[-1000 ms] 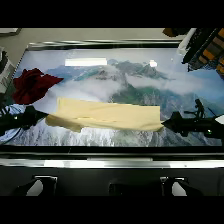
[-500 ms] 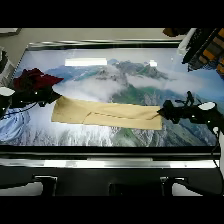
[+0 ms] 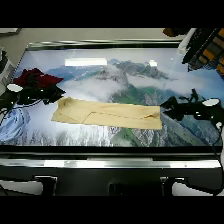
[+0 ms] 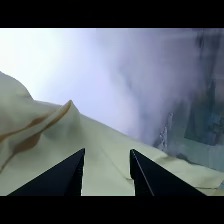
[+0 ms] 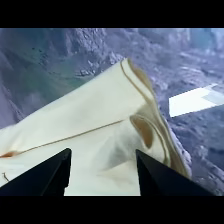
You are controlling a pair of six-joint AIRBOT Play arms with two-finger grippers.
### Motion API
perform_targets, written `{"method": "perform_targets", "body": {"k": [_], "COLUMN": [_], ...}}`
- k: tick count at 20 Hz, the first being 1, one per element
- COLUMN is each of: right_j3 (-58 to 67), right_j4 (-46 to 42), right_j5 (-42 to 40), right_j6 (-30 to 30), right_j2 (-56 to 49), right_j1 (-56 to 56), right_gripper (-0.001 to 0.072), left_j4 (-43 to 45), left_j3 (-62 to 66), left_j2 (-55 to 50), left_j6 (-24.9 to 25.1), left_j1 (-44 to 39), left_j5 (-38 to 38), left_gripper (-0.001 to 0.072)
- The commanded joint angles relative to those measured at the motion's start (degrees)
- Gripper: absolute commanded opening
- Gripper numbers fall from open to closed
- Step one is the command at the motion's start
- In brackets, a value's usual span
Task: Fold the clothes and pants, and hang the long-sleeved shirts on hangers.
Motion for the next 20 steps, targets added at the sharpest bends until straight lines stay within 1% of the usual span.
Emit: {"method": "perform_targets", "body": {"k": [1,3,5,6,10,15,16,17,18,19,20], "right_j3": [4.2,4.0,4.0,4.0,4.0,4.0,4.0,4.0,4.1,4.2,4.6], "right_j4": [-4.5,-5.0,-2.3,-1.3,1.3,1.3,1.2,0.9,0.9,0.9,0.6], "right_j5": [7.7,8.8,10.9,11.1,9.1,5.1,4.9,4.5,4.2,4.2,4.3], "right_j6": [-0.8,-1.9,-4.5,-4.8,-5.9,-5.8,-5.9,-6.2,-6.4,-6.3,-6.2], "right_j2": [-0.1,-2.1,-6.0,-7.7,-12.2,-14.6,-14.8,-14.8,-14.8,-14.5,-13.7], "right_j1": [-6.1,-7.1,-6.5,-6.1,-3.5,2.3,3.5,4.5,5.1,5.1,4.9], "right_gripper": [0.0498,0.0562,0.0575,0.0625,0.0623,0.0617,0.0575,0.0508,0.0243,0.0109,0.0028], "left_j4": [2.4,6.0,7.5,7.6,7.6,7.6,7.6,7.6,7.6,7.6,7.5], "left_j3": [1.6,1.6,1.6,1.6,1.6,1.6,1.6,1.6,1.6,1.6,1.6], "left_j2": [3.6,6.6,8.7,9.3,9.8,9.8,9.8,9.8,9.8,9.8,9.8], "left_j6": [2.1,2.1,2.1,2.1,2.1,2.1,2.1,2.1,2.1,2.1,2.1], "left_j1": [1.8,1.6,1.1,0.8,0.7,0.4,0.3,0.1,0.0,-0.2,-0.4], "left_j5": [-0.2,-0.3,-0.8,-1.1,-1.1,-1.1,-1.1,-1.0,-1.0,-1.0,-1.1], "left_gripper": [0.0337,0.0337,0.0338,0.0337,0.0337,0.0337,0.0337,0.0337,0.0336,0.0316,0.0308]}}
